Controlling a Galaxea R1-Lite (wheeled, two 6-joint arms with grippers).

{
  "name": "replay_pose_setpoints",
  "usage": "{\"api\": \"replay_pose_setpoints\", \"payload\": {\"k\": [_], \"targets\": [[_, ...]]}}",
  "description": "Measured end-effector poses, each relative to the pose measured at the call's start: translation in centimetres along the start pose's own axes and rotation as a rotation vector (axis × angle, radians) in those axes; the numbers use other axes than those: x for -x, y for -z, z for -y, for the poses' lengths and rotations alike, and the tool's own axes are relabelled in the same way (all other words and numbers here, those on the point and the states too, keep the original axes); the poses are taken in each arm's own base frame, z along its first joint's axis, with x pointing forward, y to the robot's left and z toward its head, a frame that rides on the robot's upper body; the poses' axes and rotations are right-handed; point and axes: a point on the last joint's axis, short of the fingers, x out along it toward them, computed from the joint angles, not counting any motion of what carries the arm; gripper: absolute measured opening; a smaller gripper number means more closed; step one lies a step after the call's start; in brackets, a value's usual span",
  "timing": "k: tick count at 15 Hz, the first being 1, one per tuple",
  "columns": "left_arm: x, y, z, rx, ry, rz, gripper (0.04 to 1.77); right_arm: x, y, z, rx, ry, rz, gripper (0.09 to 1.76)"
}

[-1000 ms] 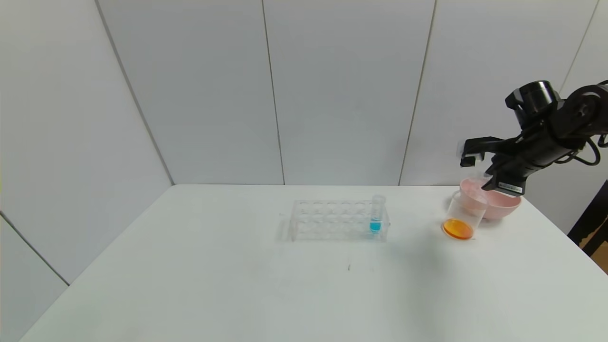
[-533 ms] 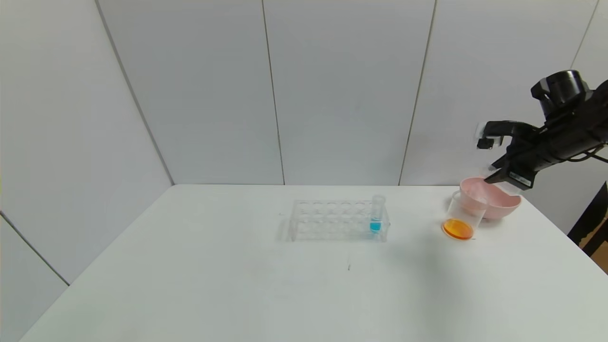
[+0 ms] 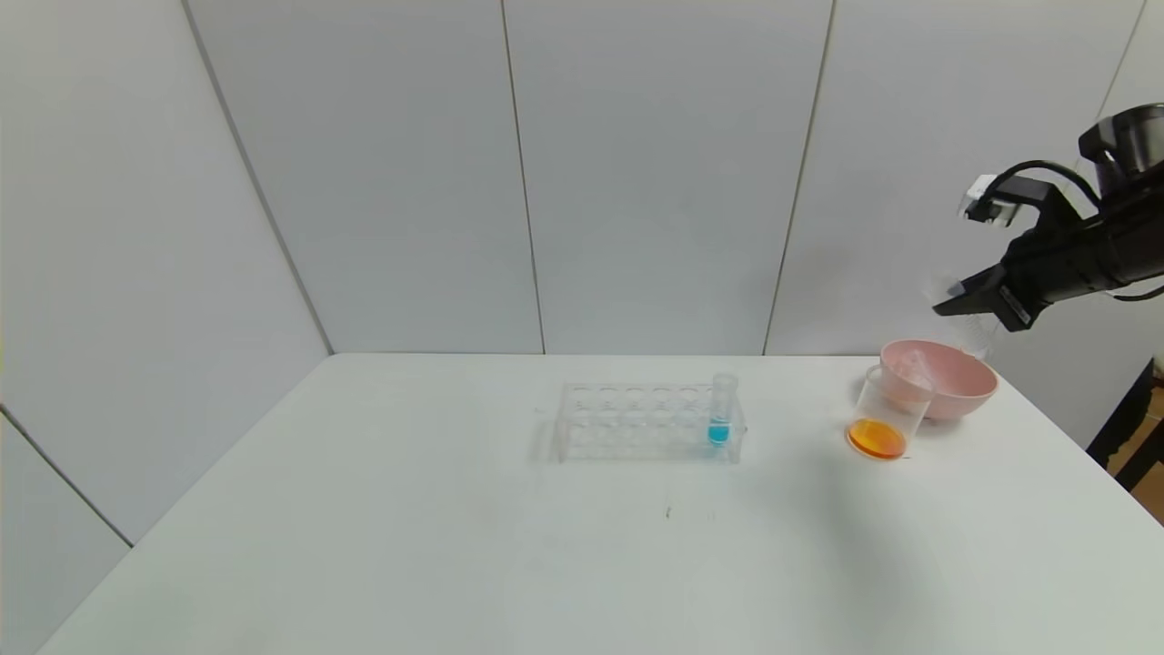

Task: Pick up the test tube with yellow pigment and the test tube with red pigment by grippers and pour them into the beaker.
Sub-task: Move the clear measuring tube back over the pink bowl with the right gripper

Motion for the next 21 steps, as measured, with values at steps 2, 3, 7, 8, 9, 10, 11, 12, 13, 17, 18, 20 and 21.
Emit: {"api": "replay_pose_setpoints", "payload": {"k": [2,3,7,8,9,10,11,12,13,17,18,20,21], "targets": [[0.0,0.0,0.0,0.0,0.0,0.0,1.76,0.5,-0.4,0.3,-0.064,0.016,0.049,0.5],[0.0,0.0,0.0,0.0,0.0,0.0,1.76,0.7,-0.5,0.5,-0.09,0.021,0.067,0.5],[0.0,0.0,0.0,0.0,0.001,0.0,1.76,1.8,-0.7,1.5,-0.189,0.075,0.138,0.5],[0.0,0.0,0.0,0.0,0.001,0.0,1.76,1.9,-0.7,1.7,-0.208,0.081,0.148,0.5],[0.0,0.0,0.0,0.0,0.001,0.0,1.76,2.1,-0.6,1.9,-0.215,0.091,0.152,0.5],[0.0,0.0,0.0,0.0,0.001,0.0,1.76,2.2,-0.5,2.1,-0.218,0.106,0.158,0.5],[0.0,0.0,0.0,0.0,0.0,0.0,1.76,2.3,-0.5,2.4,-0.231,0.122,0.172,0.5],[0.0,0.0,0.0,0.0,0.0,0.0,1.76,2.4,-0.6,2.8,-0.259,0.143,0.199,0.5],[0.0,0.0,0.0,0.0,0.001,0.0,1.76,2.3,-0.7,3.3,-0.291,0.167,0.231,0.5],[0.0,0.0,0.0,0.0,0.0,0.0,1.76,0.5,-0.2,4.6,-0.392,0.265,0.254,0.5],[0.0,0.0,0.0,0.0,0.0,0.0,1.76,-0.2,0.1,4.9,-0.418,0.293,0.251,0.5],[0.0,0.0,0.0,0.0,0.0,0.0,1.76,-1.8,0.6,5.6,-0.479,0.351,0.268,0.5],[0.0,0.0,0.0,0.0,0.0,0.0,1.76,-2.7,1.0,5.8,-0.501,0.37,0.267,0.5]]}}
